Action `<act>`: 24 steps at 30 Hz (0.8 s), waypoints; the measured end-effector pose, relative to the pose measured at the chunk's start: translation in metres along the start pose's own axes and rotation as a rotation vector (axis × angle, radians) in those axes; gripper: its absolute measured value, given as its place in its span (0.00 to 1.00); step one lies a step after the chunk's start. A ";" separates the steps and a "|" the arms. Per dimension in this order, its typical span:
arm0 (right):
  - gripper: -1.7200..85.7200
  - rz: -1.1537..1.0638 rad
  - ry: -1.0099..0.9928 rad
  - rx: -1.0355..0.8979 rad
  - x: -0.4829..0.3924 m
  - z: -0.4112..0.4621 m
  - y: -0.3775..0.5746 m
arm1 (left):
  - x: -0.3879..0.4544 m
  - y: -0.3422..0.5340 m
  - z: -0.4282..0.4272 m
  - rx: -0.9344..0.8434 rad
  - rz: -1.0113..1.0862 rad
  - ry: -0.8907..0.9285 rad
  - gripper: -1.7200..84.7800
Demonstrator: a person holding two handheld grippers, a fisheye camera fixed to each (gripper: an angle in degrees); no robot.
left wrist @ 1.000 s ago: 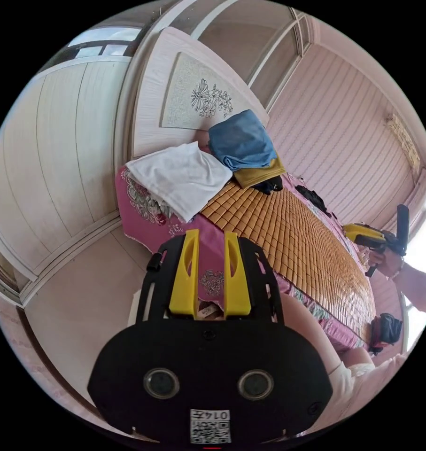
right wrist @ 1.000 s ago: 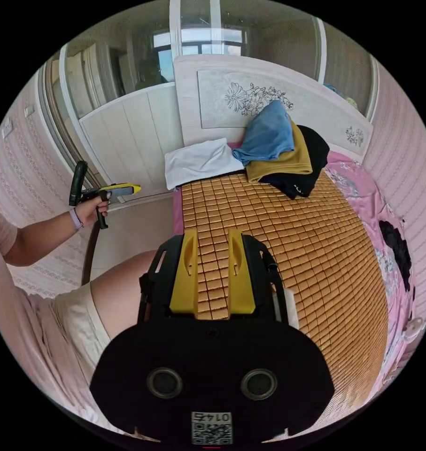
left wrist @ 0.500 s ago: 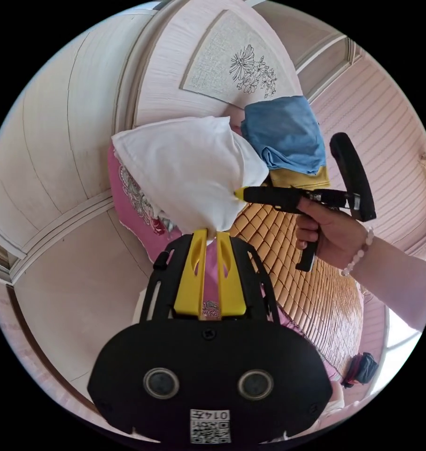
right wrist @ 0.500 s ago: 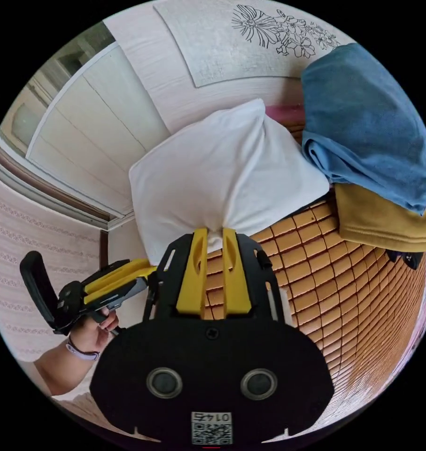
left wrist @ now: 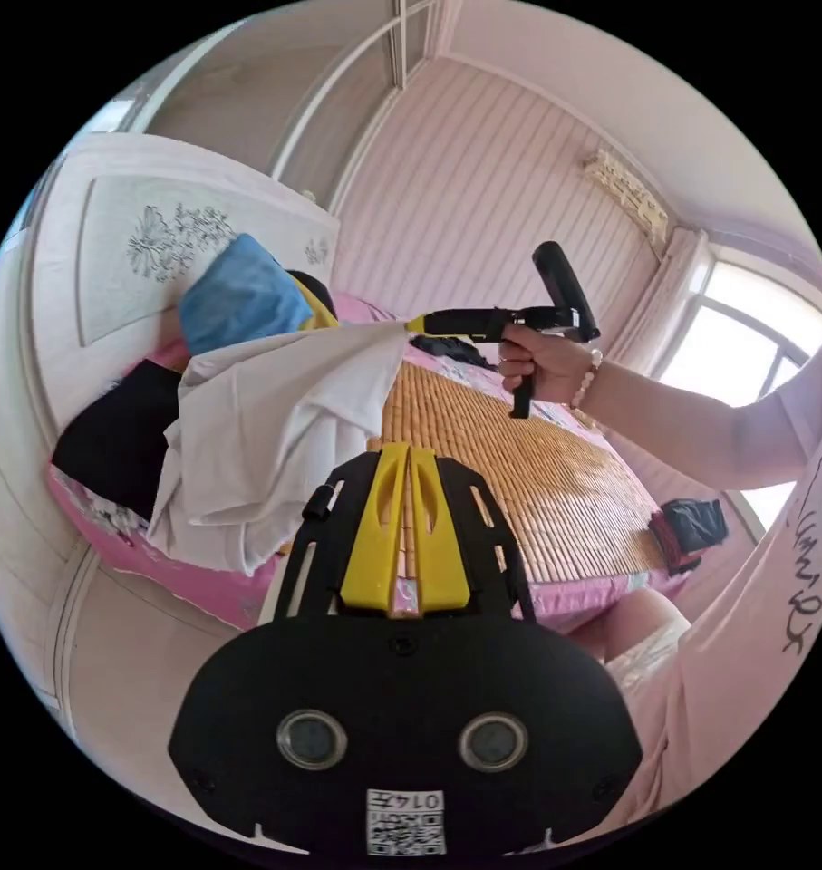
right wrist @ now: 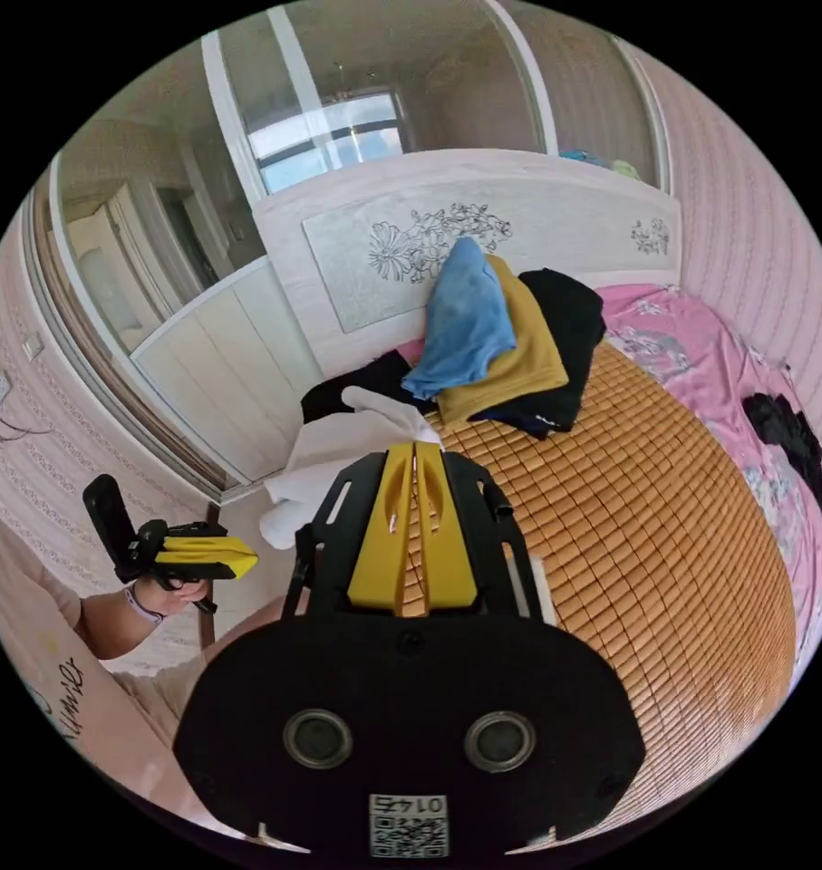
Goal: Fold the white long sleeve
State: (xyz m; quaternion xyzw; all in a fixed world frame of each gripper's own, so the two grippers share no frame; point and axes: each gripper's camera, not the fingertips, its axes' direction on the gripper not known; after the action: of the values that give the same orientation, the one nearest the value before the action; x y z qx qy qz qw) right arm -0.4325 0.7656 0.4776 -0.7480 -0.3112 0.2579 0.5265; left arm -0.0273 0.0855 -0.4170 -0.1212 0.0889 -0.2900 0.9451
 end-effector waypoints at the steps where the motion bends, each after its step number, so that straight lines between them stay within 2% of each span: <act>1: 0.02 0.047 0.096 -0.044 0.027 -0.018 0.046 | 0.018 0.006 0.018 -0.067 0.020 0.064 0.01; 2: 0.02 0.063 0.137 -0.082 0.039 -0.024 0.070 | 0.034 0.014 0.034 -0.129 0.032 0.116 0.01; 4: 0.04 0.240 0.344 -0.261 0.081 -0.044 0.170 | 0.055 0.026 0.055 -0.219 0.051 0.153 0.01; 6: 0.06 0.348 0.417 -0.310 0.094 -0.066 0.236 | 0.073 0.032 0.070 -0.286 0.087 0.145 0.01; 10: 0.10 0.497 0.302 -0.250 0.077 -0.097 0.331 | 0.094 0.026 0.096 -0.348 0.184 0.061 0.05; 18: 0.12 0.360 0.039 -0.292 0.003 -0.016 0.350 | 0.043 -0.005 0.132 -0.422 0.059 -0.112 0.07; 21: 0.13 0.333 0.079 -0.320 -0.009 0.015 0.344 | 0.031 -0.010 0.140 -0.416 -0.006 -0.138 0.08; 24: 0.07 0.275 0.208 -0.310 -0.016 0.030 0.347 | 0.029 -0.013 0.153 -0.408 -0.011 -0.168 0.09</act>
State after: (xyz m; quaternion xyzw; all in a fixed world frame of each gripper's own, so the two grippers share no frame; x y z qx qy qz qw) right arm -0.3968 0.6852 0.1402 -0.8780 -0.1862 0.1978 0.3942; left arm 0.0259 0.0860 -0.2697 -0.3341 0.0658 -0.2601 0.9035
